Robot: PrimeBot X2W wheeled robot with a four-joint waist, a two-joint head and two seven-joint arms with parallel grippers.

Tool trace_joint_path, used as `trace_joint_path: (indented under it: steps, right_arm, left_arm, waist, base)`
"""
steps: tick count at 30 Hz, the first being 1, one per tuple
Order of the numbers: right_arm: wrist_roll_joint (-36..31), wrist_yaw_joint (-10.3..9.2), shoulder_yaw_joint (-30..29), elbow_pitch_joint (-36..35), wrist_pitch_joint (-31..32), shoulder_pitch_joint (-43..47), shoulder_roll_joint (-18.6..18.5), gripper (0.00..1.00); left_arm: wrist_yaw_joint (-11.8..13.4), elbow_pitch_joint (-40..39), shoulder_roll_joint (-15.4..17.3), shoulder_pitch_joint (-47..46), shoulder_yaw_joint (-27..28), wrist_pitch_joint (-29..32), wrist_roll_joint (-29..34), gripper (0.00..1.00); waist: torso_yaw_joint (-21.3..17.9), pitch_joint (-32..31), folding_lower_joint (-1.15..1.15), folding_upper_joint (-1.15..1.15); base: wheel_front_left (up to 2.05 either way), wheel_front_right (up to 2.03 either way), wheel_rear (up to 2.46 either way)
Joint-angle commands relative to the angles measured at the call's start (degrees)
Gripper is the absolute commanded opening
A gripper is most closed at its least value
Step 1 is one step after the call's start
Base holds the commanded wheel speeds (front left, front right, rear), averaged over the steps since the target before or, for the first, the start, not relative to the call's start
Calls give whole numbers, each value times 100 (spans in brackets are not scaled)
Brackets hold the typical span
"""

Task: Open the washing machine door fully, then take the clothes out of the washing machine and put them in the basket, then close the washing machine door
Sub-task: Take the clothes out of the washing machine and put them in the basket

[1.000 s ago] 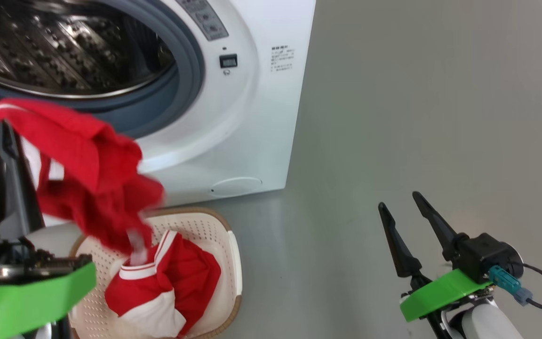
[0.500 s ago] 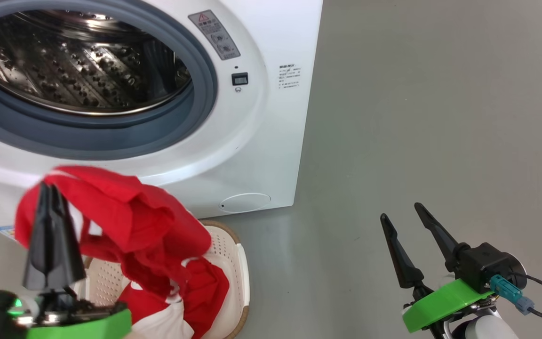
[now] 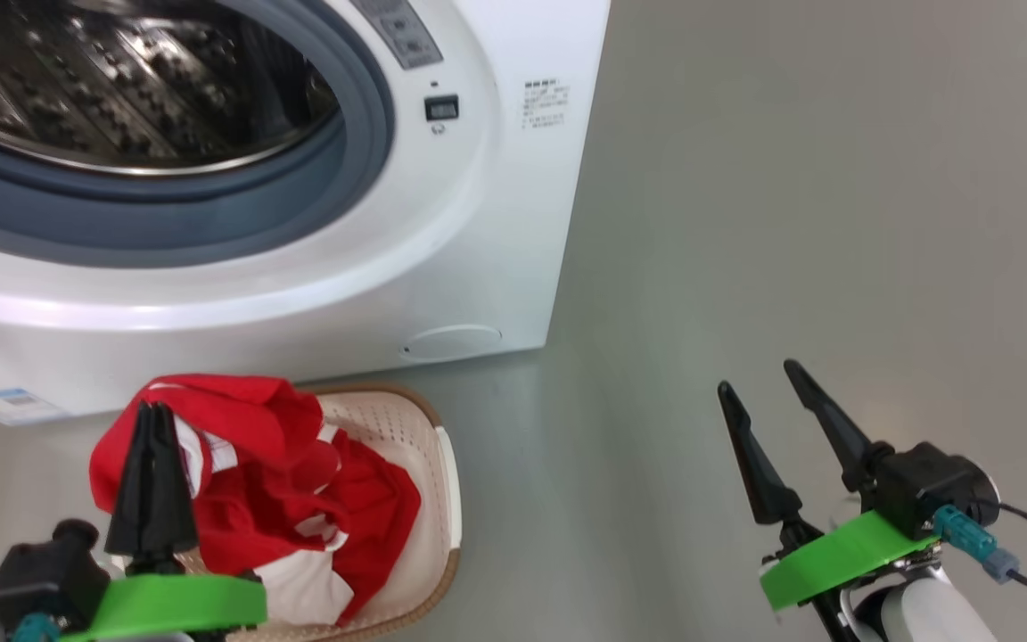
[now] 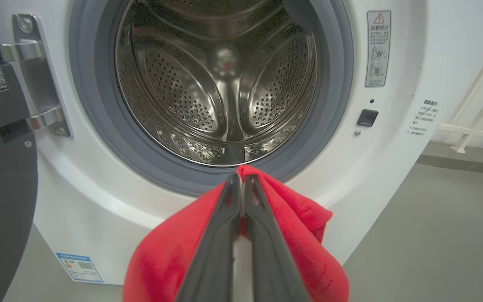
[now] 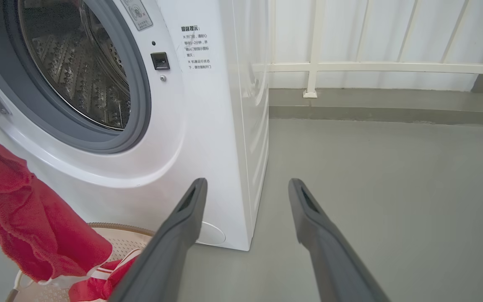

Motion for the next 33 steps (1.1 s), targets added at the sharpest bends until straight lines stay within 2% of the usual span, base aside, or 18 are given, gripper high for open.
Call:
trace_joint_path:
  steps: [1,8,13,22,31,32,33]
  right_arm:
    - [-27,36,131,-181,-51,-182,-20,100]
    - [-5,36,134,-222,-127,-429,-20,100]
    - [20,36,182,-184,-192,-610,-20,100]
    - [74,36,242,-52,-273,-753,-20,100]
    - [116,36,282,51,-305,-816,-20,100]
    - [120,36,299,77,-308,-813,-20,100]
    - [122,36,315,100,-311,-806,-20,100]
  left_arm:
    - [-95,11,-2,-229,276,-50,56,0]
    - [-606,1234,-232,-742,727,-50,195,0]
    - [-866,2141,-280,-1075,1002,-51,280,0]
    - [-1113,3580,-300,-1482,1336,-51,341,0]
    - [-1241,4190,-303,-1734,1383,-51,379,0]
    - [-1235,4267,-303,-1739,1388,-51,378,4]
    - [-1253,4357,-303,-1746,1372,-51,376,32]
  waist:
    - [-104,314,0,0]
    - [-231,979,0,0]
    - [-322,1281,0,0]
    - [-400,1444,0,0]
    - [-384,1427,0,0]
    - [-387,1385,0,0]
    - [-390,1347,0,0]
  base:
    - [0,0,0]
    - [0,0,0]
    - [0,0,0]
    - [0,0,0]
    - [0,0,0]
    - [0,0,0]
    - [0,0,0]
